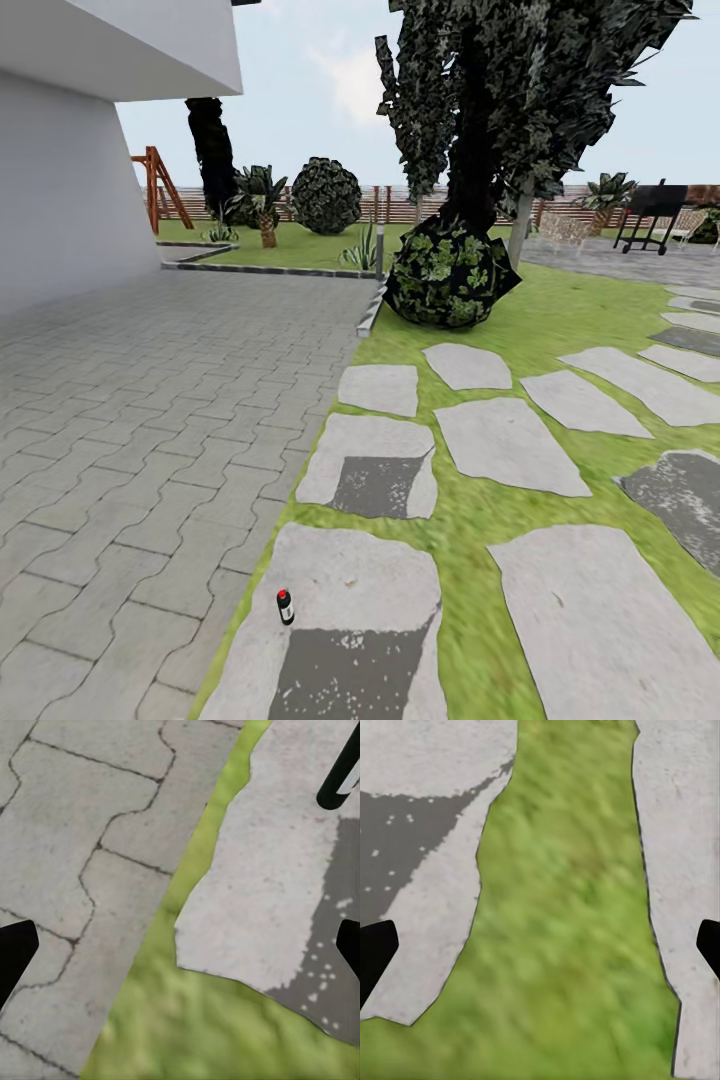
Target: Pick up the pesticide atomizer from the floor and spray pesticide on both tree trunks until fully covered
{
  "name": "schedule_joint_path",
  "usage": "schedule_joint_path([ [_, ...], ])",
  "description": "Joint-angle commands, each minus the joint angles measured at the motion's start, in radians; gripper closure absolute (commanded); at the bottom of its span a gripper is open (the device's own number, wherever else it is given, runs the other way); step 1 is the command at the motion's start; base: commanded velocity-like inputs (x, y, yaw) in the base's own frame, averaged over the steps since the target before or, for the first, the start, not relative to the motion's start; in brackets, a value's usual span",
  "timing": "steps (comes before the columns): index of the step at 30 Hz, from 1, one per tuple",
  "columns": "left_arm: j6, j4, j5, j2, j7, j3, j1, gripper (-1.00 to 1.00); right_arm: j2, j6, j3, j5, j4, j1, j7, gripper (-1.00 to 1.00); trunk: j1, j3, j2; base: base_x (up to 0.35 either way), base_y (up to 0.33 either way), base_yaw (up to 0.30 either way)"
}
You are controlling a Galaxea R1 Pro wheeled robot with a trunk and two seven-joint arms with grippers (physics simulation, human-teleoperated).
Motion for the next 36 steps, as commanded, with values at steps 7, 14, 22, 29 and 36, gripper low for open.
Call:
schedule_joint_path([
  [7, -0.003, 0.001, 0.01, 0.001, 0.0, -0.003, 0.0, -1.0, -0.001, -0.004, -0.001, 0.001, 0.001, 0.0, 0.0, -1.0, 0.0, -0.001, 0.0, 0.0, 0.0, -0.001],
  [14, 0.014, -0.006, -0.018, 0.003, -0.012, -0.02, -0.125, -1.0, 0.001, -0.002, -0.001, 0.001, -0.078, -0.018, -0.002, -1.0, 0.0, -0.001, 0.0, 0.0, 0.0, 0.0],
  [22, 0.184, 0.008, -0.121, -0.032, -0.015, -0.05, -0.387, -1.0, 0.001, 0.23, 0.0, -0.001, -0.324, -0.247, -0.003, -1.0, 0.0, -0.001, 0.0, 0.0, 0.0, 0.0],
  [29, 0.188, 0.007, -0.126, -0.028, -0.015, -0.053, -0.386, -1.0, -0.001, 0.29, 0.003, 0.001, -0.323, -0.28, 0.002, -1.0, 0.0, -0.001, 0.0, 0.0, 0.0, -0.002],
  [36, 0.188, 0.0, -0.126, -0.02, -0.015, -0.052, -0.384, -1.0, -0.002, 0.295, 0.002, 0.001, -0.321, -0.283, 0.001, -1.0, 0.0, 0.001, 0.0, 0.001, 0.0, -0.211],
])
